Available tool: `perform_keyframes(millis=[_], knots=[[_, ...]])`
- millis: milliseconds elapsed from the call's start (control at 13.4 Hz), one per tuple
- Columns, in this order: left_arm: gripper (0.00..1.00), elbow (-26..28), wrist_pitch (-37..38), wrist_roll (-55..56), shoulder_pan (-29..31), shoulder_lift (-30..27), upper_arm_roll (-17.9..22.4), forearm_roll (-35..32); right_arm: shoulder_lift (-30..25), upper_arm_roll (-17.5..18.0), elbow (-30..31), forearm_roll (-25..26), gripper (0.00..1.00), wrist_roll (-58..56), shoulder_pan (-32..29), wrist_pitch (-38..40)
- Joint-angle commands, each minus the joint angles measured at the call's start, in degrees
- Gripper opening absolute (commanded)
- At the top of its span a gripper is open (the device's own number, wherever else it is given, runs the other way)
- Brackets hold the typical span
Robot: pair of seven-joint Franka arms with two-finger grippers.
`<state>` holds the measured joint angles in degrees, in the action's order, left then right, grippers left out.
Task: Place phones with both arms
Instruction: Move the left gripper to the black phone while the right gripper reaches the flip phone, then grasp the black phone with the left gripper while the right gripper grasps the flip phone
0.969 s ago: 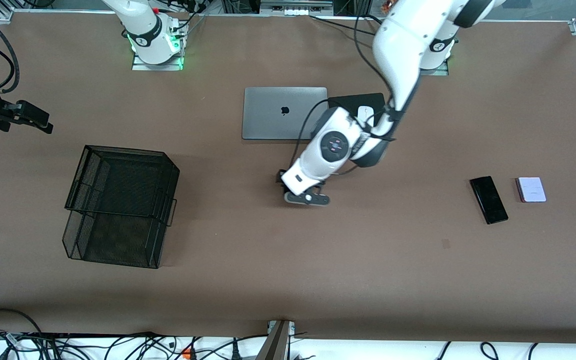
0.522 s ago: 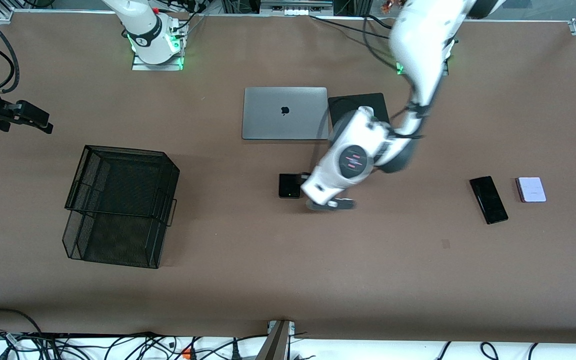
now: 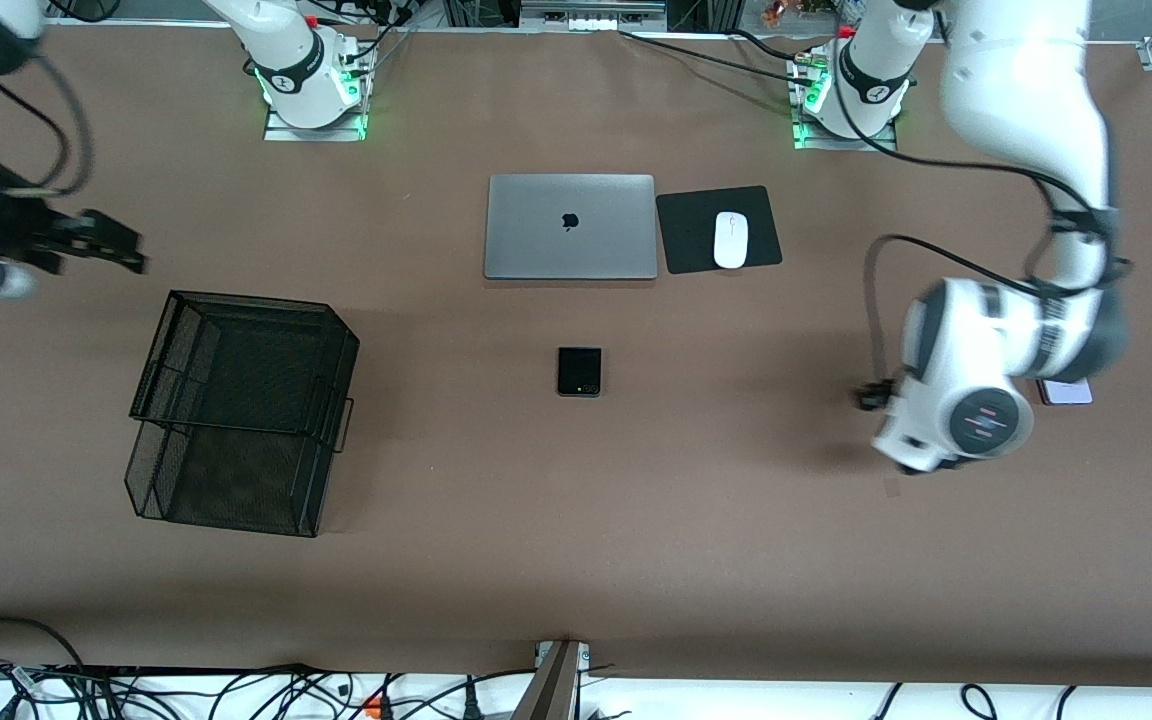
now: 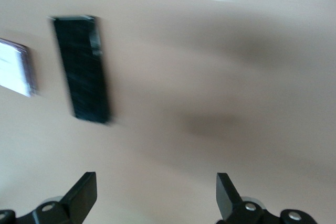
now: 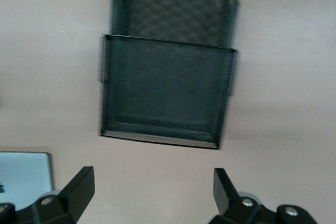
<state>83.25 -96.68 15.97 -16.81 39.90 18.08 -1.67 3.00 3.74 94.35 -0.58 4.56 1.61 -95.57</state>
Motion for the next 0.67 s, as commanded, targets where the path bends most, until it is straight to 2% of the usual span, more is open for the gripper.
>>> perform_keyframes(millis=[0, 224, 373, 522, 596], knots=[[1.0, 2.1, -6.5, -11.9, 8.3, 1.1, -0.9, -1.5, 1.7, 0.5, -0.8, 0.6, 1.0, 13.2, 12.1, -2.0], [1.0, 12.7, -21.7, -17.6, 12.3, -0.5, -1.1, 2.4, 7.9, 0.5, -2.5, 1.2, 1.0, 28.6, 25.3, -8.8], [1.0, 17.6, -29.2, -21.3, 13.2, -1.9, -1.2, 5.3, 15.7, 0.5, -9.2, 3.6, 1.0, 39.3, 32.9, -11.0], [1.0, 19.3, -30.6, -24.4, 14.6, -2.2, -1.5, 9.2, 25.6, 0.4, -18.1, 6.4, 1.0, 49.1, 38.6, -11.1], [1.0, 19.4, -30.6, -26.2, 14.8, -1.9, -1.5, 10.6, 29.3, 0.3, -20.3, 6.8, 1.0, 52.6, 40.1, -11.3]])
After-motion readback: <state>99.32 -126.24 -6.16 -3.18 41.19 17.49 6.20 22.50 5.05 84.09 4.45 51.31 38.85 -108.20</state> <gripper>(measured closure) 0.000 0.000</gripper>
